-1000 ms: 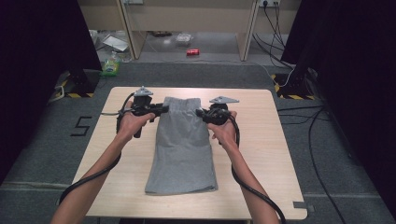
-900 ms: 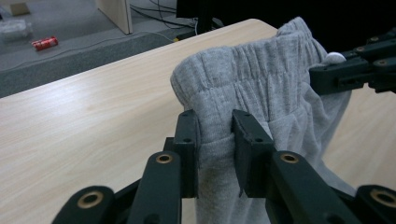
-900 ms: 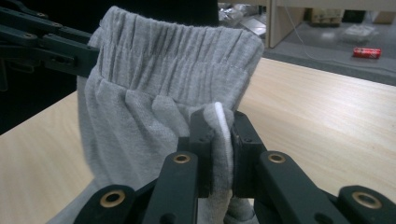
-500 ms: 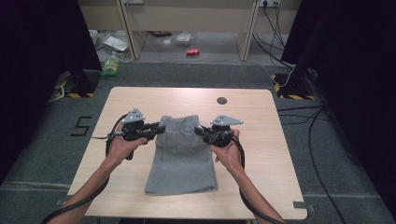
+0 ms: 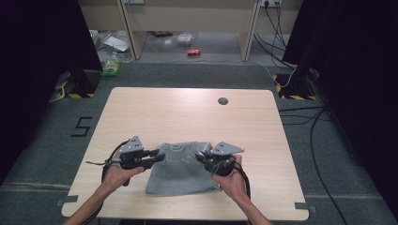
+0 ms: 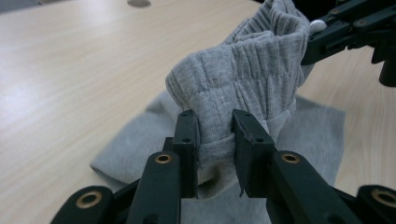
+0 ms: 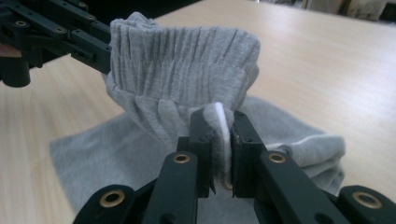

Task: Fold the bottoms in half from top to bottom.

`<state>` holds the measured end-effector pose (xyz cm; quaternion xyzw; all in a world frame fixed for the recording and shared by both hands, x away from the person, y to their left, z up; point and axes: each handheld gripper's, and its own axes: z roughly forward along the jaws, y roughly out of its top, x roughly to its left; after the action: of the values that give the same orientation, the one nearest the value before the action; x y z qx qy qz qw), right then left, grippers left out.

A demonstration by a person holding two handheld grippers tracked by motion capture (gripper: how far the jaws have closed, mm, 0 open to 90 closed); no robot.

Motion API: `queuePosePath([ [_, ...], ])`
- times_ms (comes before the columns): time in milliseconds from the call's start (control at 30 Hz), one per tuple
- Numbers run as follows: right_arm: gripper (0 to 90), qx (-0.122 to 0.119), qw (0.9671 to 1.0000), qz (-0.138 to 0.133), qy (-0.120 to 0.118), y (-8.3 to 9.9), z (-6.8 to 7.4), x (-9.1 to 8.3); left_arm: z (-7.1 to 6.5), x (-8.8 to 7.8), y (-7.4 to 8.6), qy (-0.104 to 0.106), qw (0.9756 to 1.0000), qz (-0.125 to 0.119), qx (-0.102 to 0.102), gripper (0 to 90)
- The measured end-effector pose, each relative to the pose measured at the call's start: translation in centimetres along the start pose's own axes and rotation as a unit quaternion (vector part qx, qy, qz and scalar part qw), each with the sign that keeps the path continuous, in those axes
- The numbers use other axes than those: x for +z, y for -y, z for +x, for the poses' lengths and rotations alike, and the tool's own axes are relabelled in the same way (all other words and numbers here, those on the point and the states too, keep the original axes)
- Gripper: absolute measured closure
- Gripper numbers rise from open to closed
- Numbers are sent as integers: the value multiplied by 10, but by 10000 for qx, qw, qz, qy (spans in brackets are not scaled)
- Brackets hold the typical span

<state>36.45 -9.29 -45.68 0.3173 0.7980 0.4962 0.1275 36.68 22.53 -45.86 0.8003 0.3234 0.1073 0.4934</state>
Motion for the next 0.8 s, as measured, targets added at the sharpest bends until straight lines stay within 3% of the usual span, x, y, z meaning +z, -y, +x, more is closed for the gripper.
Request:
queuePosePath([
  [100,799,18,9999,126,-27,9,3,0,-1,3,11,82,9999,105,-100,703],
  [233,705,140,9997,192,-68,17,5,-1,-2,3,21,225,9993,167,-235,656],
  [400,627,205,9997,65,-118,11,6,-14,-4,-6,13,364,9987,-65,-359,580],
  [600,627,168,9998,96,-67,4,2,-13,3,-8,4,231,9983,-215,-485,548],
  [667,627,163,9998,141,-53,4,2,-8,3,-4,7,180,9984,-121,-519,537],
  [800,620,150,9993,306,-182,8,6,2,-5,3,18,140,9991,90,-402,500],
])
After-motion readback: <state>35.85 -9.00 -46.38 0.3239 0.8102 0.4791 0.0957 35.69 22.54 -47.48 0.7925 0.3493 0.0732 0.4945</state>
